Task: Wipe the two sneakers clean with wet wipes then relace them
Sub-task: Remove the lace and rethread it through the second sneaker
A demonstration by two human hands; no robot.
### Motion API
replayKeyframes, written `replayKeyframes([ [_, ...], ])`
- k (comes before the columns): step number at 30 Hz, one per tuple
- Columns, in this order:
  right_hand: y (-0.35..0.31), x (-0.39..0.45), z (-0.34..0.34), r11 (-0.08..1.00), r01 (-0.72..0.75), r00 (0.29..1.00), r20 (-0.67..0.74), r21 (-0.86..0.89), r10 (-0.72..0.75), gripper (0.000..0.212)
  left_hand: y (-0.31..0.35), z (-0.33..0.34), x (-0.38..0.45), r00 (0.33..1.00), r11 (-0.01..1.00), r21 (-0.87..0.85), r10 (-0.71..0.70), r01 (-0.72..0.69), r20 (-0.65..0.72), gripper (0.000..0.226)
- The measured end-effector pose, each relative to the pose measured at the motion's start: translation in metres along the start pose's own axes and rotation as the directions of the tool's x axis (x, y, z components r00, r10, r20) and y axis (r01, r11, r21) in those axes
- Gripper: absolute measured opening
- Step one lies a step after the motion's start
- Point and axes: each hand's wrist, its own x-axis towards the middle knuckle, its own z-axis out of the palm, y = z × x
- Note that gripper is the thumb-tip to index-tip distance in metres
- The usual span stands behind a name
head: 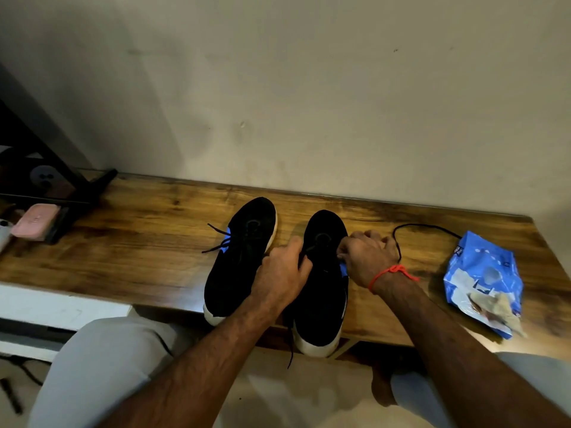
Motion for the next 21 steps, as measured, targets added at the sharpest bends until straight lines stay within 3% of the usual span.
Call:
replayKeyframes([
  [4, 0.001, -0.001, 0.002, 0.979, 0.021, 1.0, -0.021, 0.204, -0.017, 0.017, -0.008, -0.006, 0.004, 0.987, 0.962, -0.228, -0.128, 0.146, 0.094, 0.046],
  [8, 0.004, 0.001, 0.005, 0.974, 0.025, 1.0, -0.008, 0.224, -0.024, 0.016, -0.015, -0.005, 0.012, 0.969, 0.944, -0.241, -0.191, 0.225, 0.156, 0.026],
  [15, 0.006, 0.002, 0.003, 0.962, 0.04, 0.999, 0.014, 0.269, -0.045, 0.013, -0.01, -0.001, 0.018, 0.985, 0.979, -0.157, -0.144, 0.129, -0.091, 0.023],
  [19, 0.003, 0.007, 0.0, 0.962, -0.001, 0.999, -0.04, 0.273, 0.012, 0.012, -0.005, -0.002, 0.022, 0.981, 0.975, -0.159, -0.172, 0.155, -0.095, 0.025],
  [21, 0.001, 0.012, 0.002, 0.91, -0.033, 0.998, -0.031, 0.413, 0.051, 0.011, -0.005, -0.005, 0.024, 0.983, 0.97, -0.191, -0.169, 0.152, -0.075, 0.019],
])
